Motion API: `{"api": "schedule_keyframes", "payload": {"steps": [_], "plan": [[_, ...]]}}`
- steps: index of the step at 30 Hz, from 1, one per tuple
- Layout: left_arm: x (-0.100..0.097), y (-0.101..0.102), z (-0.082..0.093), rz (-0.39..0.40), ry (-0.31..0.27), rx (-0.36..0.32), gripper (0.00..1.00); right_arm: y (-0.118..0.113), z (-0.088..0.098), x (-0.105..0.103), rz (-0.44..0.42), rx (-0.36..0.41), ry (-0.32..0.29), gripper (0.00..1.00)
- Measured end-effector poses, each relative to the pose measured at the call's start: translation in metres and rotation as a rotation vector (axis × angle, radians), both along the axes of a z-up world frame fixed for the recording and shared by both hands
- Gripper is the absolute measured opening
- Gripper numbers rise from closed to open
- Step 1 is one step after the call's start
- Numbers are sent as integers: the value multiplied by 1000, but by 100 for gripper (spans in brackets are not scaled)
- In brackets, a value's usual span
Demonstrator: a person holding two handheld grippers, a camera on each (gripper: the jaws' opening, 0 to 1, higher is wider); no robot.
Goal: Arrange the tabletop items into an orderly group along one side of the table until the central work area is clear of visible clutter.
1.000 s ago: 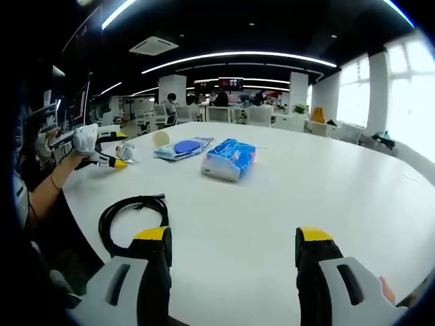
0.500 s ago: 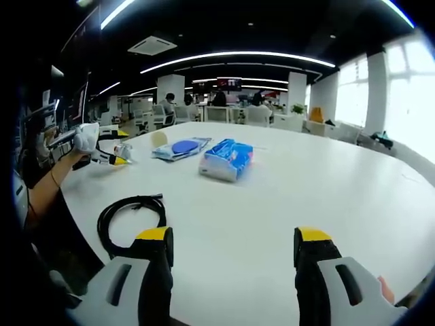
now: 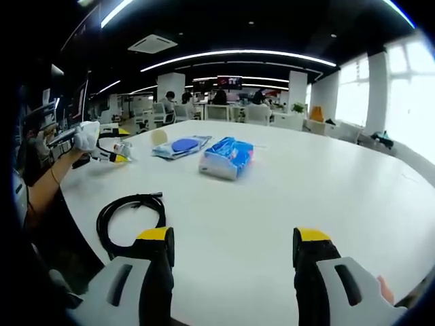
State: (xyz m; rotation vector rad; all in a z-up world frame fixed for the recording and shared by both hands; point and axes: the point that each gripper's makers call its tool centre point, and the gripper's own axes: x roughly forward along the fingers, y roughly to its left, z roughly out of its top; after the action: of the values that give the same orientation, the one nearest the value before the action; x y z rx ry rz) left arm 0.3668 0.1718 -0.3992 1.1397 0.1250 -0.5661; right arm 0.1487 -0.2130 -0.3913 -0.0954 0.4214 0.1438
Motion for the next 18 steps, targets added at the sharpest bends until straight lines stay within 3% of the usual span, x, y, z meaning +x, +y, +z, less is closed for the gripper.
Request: {"api": "schedule_keyframes", "payload": {"steps": [10, 18], "plan": [[-3, -8, -5, -40, 16, 54, 49, -1, -2, -2, -3, -2, 8, 68], [-3, -8, -7, -48, -5, 122, 47, -2, -4, -2, -3, -11, 17, 67]]}}
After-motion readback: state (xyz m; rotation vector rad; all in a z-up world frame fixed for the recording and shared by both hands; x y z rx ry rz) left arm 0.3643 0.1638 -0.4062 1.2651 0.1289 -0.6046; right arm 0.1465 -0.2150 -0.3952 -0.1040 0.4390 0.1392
